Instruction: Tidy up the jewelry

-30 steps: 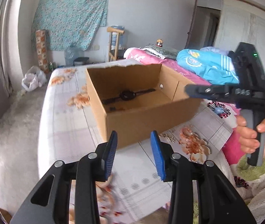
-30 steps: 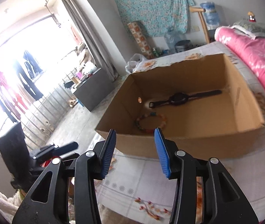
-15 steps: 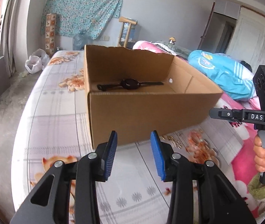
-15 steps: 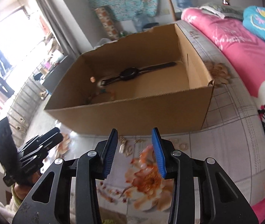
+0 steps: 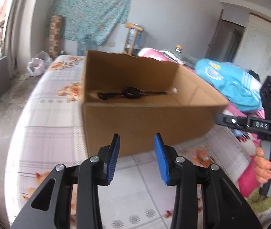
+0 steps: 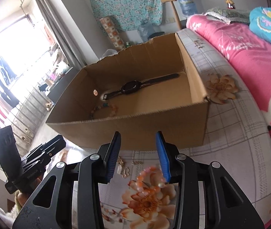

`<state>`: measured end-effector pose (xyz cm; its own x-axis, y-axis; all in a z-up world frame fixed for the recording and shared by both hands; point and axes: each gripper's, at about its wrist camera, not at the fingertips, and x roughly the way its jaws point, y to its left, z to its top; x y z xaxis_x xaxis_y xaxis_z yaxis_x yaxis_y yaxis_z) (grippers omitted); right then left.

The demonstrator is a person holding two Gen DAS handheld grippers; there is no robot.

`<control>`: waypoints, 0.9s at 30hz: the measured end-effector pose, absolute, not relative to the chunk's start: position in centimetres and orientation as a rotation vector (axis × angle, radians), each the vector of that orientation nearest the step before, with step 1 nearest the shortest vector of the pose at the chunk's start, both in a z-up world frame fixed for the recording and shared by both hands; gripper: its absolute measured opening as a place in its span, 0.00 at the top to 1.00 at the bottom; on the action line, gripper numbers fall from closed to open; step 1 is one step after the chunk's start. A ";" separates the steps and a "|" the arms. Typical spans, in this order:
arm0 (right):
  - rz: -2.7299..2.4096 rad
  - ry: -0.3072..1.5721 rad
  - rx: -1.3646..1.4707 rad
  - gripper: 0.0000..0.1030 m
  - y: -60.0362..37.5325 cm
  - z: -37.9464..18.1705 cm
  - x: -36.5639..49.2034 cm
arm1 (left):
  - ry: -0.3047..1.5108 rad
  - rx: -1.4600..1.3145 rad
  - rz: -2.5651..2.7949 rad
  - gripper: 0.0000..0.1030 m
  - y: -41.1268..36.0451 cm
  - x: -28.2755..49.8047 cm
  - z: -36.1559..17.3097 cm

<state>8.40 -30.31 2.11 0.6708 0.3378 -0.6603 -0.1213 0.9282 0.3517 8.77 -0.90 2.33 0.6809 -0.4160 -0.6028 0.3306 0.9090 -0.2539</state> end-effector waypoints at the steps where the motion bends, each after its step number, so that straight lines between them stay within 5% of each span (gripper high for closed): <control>1: 0.265 0.802 0.285 0.62 -30.4 1.9 8.1 | 0.716 -0.116 -0.440 0.65 -1.4 8.5 2.1; 15: 0.306 0.882 -0.143 0.63 -23.5 -1.9 4.6 | 0.836 0.021 -0.539 0.65 -7.2 6.6 -1.3; 18: 0.298 0.888 -0.229 0.71 -22.3 -2.7 4.8 | 0.840 0.032 -0.535 0.65 -7.4 6.7 -1.5; 21: 0.273 0.925 -0.263 0.90 -22.0 -3.7 5.4 | 0.845 0.033 -0.535 0.65 -7.5 7.0 -1.5; 27: 0.287 0.957 -0.157 0.93 -23.5 -3.8 4.2 | 0.851 0.032 -0.552 0.65 -8.1 7.5 -1.6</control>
<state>4.21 -23.46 -3.84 0.5418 0.1718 -0.8228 -0.3097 0.9508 -0.0054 7.50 -8.13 -1.56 0.5285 -0.4494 -0.7202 0.4741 0.8600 -0.1887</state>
